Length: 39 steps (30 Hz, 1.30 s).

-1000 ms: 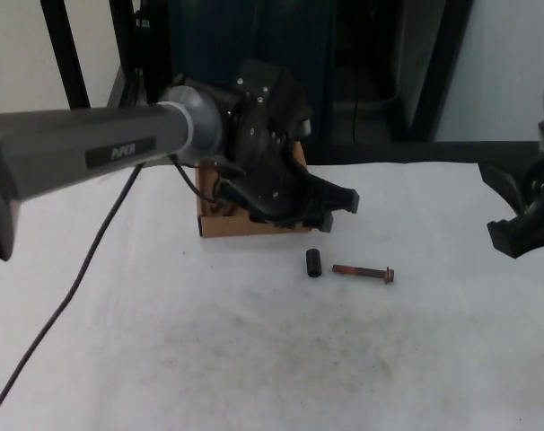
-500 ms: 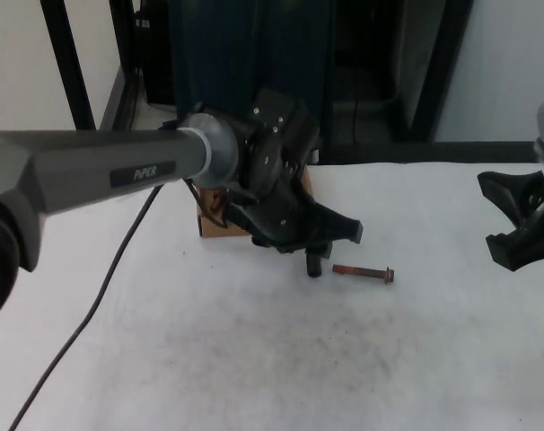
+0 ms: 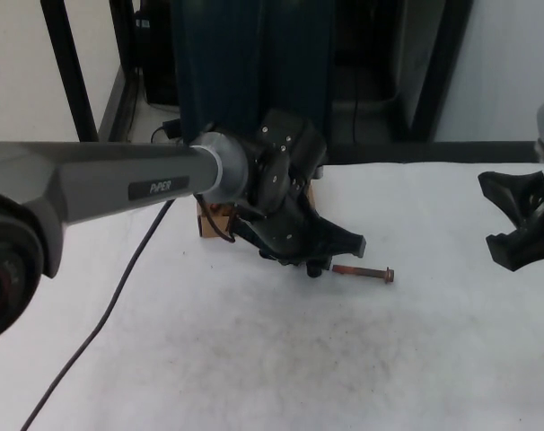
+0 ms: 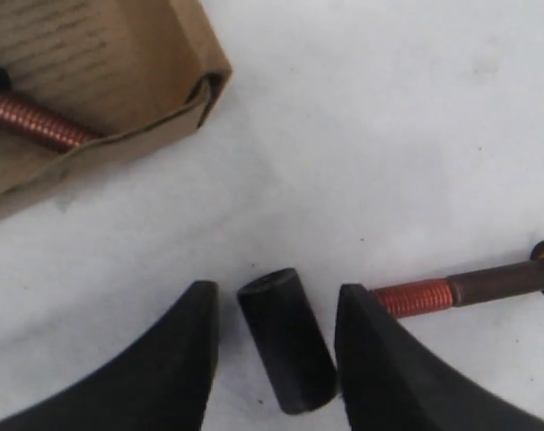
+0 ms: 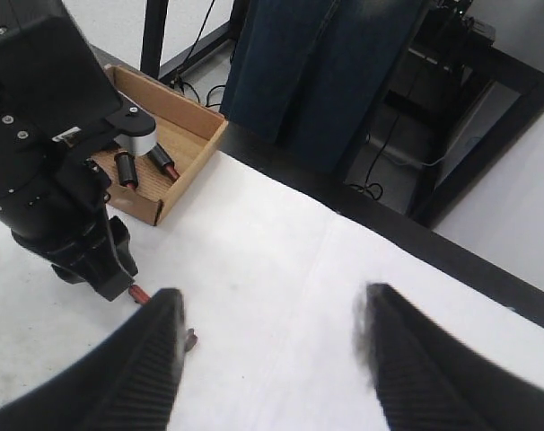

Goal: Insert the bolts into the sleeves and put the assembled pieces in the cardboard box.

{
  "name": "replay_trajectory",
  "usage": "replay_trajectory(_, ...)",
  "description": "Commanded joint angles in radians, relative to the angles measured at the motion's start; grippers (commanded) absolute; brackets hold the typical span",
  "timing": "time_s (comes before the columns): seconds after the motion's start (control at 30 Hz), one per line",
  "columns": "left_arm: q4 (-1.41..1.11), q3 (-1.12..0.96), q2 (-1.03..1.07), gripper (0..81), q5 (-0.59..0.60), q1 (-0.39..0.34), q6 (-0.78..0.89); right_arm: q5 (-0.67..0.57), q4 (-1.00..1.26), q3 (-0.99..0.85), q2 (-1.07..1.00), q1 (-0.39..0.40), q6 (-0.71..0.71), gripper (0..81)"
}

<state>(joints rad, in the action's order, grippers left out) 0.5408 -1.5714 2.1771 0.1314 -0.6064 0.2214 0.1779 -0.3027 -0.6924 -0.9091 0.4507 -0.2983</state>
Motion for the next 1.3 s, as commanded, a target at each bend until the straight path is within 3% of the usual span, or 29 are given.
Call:
replay_trajectory(0.0,0.010,-0.002,0.012,35.5,-0.018,-0.012,0.002,0.004,0.002,-0.003,0.011,-0.003,0.003,56.4)
replay_trajectory(0.1,0.030,-0.002,0.032,26.0,-0.018,-0.021,0.000,0.004,0.002,-0.003,0.011,-0.006,0.003,56.4)
replay_trajectory(0.23,0.039,-0.002,0.035,1.9,-0.008,-0.025,-0.004,0.004,0.002,-0.003,0.011,-0.029,0.003,56.4)
replay_trajectory(0.27,0.039,-0.002,0.032,0.5,0.007,-0.025,-0.004,0.004,0.002,-0.003,0.011,-0.039,0.003,56.4)
replay_trajectory(0.53,-0.014,-0.004,-0.059,0.8,0.081,-0.021,-0.025,-0.036,0.001,-0.003,0.011,-0.073,0.007,56.4)
replay_trajectory(0.8,0.014,-0.001,-0.255,0.8,0.071,-0.017,-0.221,-0.164,-0.101,-0.003,0.011,-0.073,-0.008,56.4)
replay_trajectory(0.97,0.062,0.017,-0.372,0.8,0.066,0.003,-0.266,-0.186,-0.193,-0.003,-0.031,-0.071,-0.170,56.4)
replay_trajectory(1.07,0.061,0.063,-0.449,0.8,-0.006,0.008,-0.312,-0.183,-0.237,-0.003,-0.081,-0.071,-0.282,56.4)
replay_trajectory(1.27,0.041,0.229,-0.627,0.8,-0.018,0.027,-0.335,-0.183,-0.243,-0.025,-0.198,-0.070,-0.338,56.4)
